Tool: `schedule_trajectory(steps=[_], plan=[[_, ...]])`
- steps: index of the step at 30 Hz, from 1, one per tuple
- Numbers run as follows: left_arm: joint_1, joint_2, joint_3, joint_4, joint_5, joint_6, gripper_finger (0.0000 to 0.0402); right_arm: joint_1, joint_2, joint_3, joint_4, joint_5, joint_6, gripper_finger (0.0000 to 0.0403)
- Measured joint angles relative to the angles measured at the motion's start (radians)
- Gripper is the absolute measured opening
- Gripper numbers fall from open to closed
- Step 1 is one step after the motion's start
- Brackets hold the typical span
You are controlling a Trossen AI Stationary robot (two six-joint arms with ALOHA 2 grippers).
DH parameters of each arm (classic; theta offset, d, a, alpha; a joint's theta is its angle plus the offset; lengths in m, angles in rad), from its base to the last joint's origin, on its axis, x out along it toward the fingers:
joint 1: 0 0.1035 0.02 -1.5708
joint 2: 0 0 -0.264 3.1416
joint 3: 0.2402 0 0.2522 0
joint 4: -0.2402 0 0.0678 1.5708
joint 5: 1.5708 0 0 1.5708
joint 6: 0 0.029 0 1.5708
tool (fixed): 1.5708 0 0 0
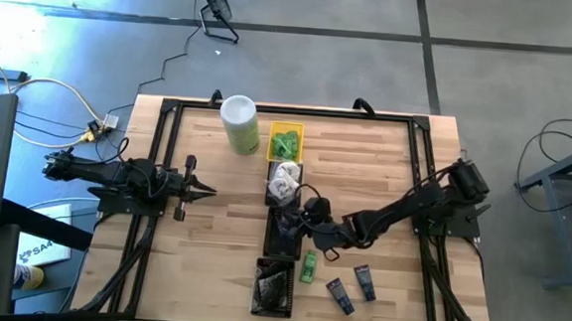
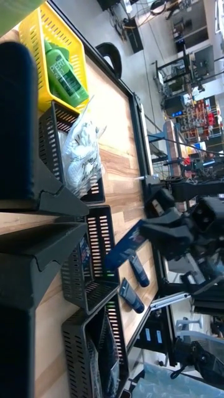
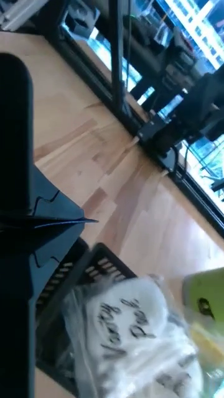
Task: Pick & Place Travel size toiletries
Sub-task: Put the dark blue bottle into the middle black basket
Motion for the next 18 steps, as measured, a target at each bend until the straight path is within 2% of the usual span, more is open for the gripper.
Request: schedule_trajectory(steps=[11, 18], plan=[[0.0, 0.0, 0.0, 0.0, 0.0, 0.0, 0.0024, 0.002, 0.041, -0.001, 0.064, -0.067, -0.033, 0.0003], [0.0, 0.0, 0.0, 0.0, 0.0, 0.0, 0.0024, -0.007, 0.041, -0.001, 0.058, -0.203, -0.047, 0.0003]])
